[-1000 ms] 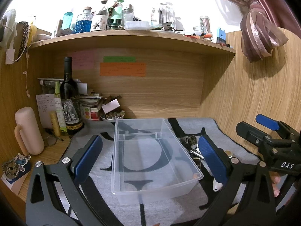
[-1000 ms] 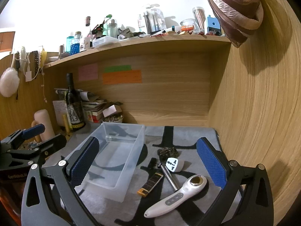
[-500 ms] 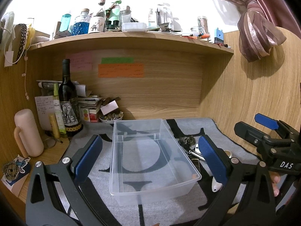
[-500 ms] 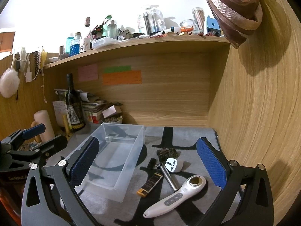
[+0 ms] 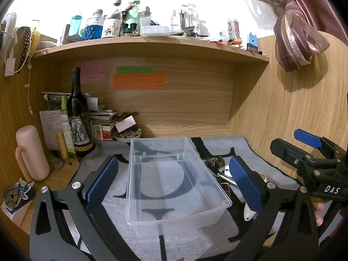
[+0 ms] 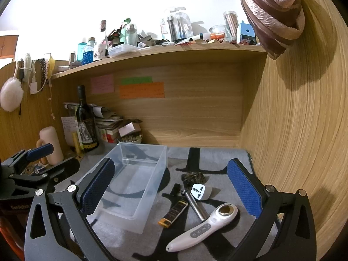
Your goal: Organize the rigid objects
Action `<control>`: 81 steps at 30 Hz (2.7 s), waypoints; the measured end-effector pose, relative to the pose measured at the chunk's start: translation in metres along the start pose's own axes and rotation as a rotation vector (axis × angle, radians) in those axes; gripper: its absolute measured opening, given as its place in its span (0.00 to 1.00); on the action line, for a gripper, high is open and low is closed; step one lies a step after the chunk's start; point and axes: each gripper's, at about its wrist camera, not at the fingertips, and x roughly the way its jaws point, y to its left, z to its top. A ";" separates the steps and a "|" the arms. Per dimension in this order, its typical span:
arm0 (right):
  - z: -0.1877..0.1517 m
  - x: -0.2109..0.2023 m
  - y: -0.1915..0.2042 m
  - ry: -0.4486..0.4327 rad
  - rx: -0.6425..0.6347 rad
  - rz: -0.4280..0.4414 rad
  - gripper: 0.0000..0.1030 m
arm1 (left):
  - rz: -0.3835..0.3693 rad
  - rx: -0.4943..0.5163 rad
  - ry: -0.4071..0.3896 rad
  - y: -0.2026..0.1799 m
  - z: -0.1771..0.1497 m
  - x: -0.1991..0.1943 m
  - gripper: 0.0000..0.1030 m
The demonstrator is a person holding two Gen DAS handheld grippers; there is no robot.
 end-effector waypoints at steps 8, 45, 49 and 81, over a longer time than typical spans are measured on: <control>0.002 -0.001 0.002 -0.005 -0.008 0.000 1.00 | -0.002 -0.003 0.001 -0.001 -0.001 0.001 1.00; -0.004 0.038 -0.030 0.103 0.057 -0.005 0.69 | 0.059 -0.039 0.164 0.067 -0.004 0.041 0.66; -0.005 0.054 -0.046 0.145 0.082 -0.033 0.60 | 0.047 -0.053 0.272 0.089 -0.007 0.070 0.57; -0.053 0.196 -0.074 0.673 0.138 -0.041 0.39 | -0.170 -0.049 0.571 0.100 -0.026 0.157 0.16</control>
